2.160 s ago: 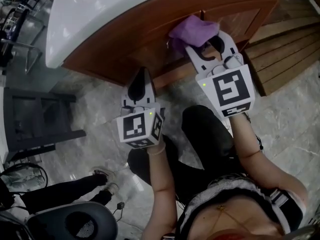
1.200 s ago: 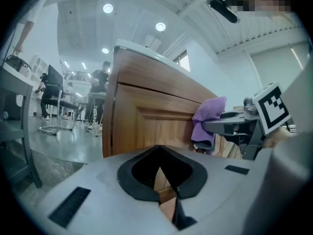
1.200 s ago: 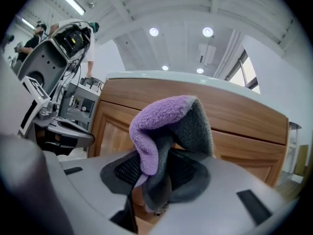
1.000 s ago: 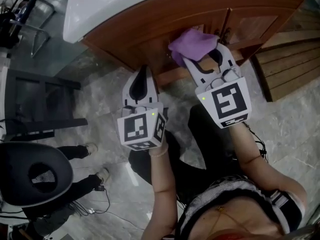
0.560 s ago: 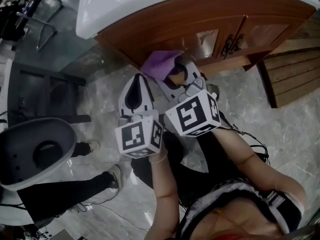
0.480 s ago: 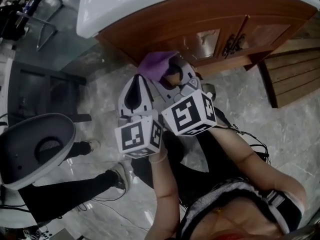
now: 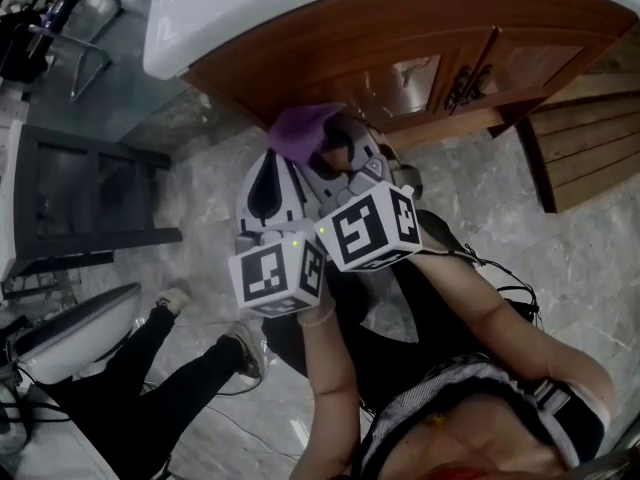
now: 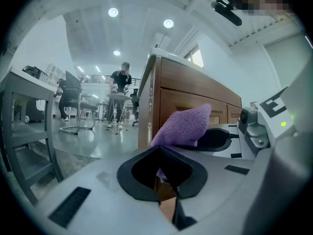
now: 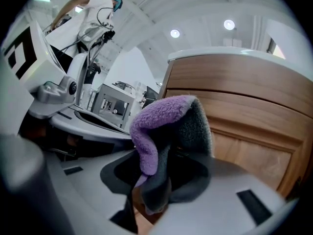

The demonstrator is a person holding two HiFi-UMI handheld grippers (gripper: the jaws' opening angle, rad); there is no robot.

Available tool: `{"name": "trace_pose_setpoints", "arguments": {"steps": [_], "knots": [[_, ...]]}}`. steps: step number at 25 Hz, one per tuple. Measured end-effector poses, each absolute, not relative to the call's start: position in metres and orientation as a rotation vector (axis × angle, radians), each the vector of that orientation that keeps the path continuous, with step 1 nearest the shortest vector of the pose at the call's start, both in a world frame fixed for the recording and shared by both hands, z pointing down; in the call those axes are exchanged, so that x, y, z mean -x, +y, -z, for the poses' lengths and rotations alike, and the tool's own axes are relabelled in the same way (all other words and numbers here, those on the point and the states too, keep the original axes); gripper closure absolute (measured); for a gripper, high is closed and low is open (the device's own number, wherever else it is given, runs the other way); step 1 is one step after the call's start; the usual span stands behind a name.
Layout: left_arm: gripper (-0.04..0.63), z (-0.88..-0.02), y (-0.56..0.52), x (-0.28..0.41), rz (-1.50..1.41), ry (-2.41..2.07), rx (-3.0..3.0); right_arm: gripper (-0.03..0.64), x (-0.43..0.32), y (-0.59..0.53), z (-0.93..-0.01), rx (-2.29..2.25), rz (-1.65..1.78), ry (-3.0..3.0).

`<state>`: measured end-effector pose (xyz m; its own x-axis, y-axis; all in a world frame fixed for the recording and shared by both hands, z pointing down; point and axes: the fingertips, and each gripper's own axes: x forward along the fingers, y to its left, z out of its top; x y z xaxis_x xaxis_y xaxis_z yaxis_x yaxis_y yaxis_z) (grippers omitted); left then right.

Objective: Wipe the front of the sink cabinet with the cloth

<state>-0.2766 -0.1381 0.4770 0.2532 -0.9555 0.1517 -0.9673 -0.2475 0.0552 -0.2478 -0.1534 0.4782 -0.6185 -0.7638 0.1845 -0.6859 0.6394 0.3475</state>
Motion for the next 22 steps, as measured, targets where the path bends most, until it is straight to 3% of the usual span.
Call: {"name": "trace_pose_setpoints", "arguments": {"steps": [22], "knots": [[0.594, -0.479, -0.143, 0.247, -0.131, -1.763, -2.43, 0.434, 0.197, -0.164, -0.482, -1.285, 0.303, -2.458]]}}
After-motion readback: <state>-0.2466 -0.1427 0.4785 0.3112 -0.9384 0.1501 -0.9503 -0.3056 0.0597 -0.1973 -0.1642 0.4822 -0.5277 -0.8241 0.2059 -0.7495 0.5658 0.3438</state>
